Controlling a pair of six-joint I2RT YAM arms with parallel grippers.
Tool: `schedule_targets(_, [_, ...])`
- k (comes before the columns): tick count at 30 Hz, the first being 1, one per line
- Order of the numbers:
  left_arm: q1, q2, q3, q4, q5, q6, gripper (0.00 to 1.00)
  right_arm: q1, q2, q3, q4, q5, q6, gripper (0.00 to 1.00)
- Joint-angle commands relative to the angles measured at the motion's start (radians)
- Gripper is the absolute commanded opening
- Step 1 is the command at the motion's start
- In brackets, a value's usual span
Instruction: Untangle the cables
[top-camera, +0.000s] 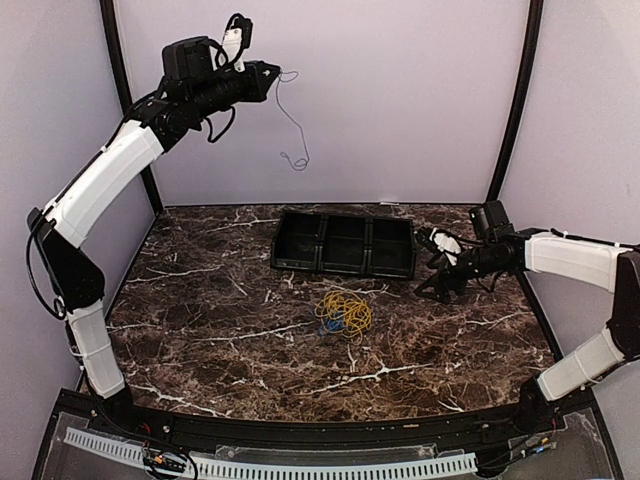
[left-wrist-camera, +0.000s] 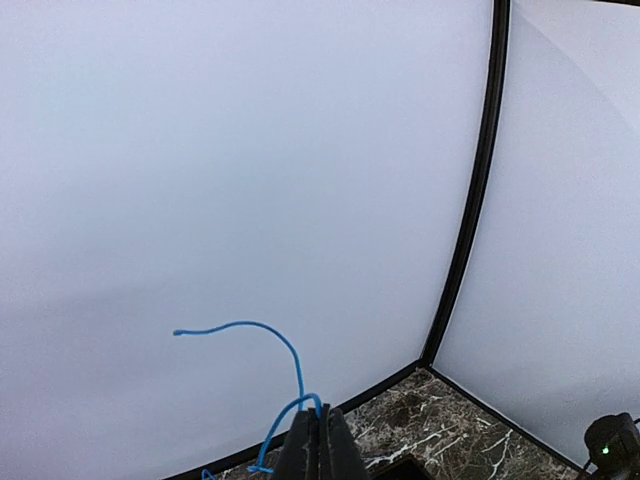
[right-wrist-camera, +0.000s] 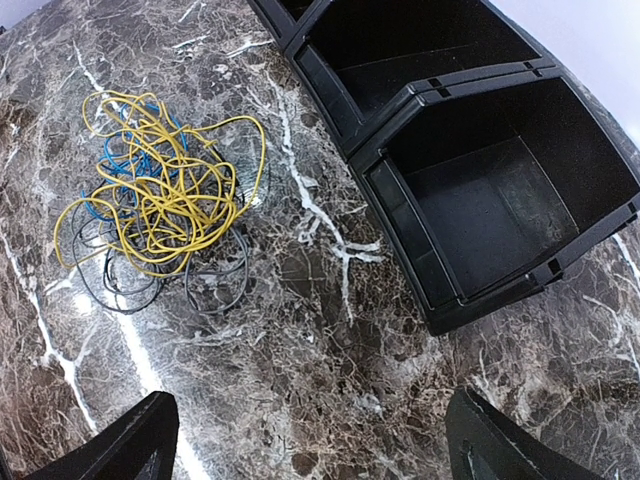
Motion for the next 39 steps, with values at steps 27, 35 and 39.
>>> schedule_targets(27, [-0.042,-0.01,-0.228,0.066,-0.066,0.063,0.0,-0.003,0.017,0.02,-0.015,0.015,-0.025,0.94])
schedule_targets(35, [-0.042,0.005,-0.353,0.099,-0.08,0.032,0.0,-0.003,0.018,0.02,-0.018,0.018,-0.032,0.94])
schedule_targets(39, [-0.042,-0.038,-0.557,0.187,-0.08,-0.011,0.0,-0.002,0.029,0.021,-0.023,0.015,-0.034,0.94])
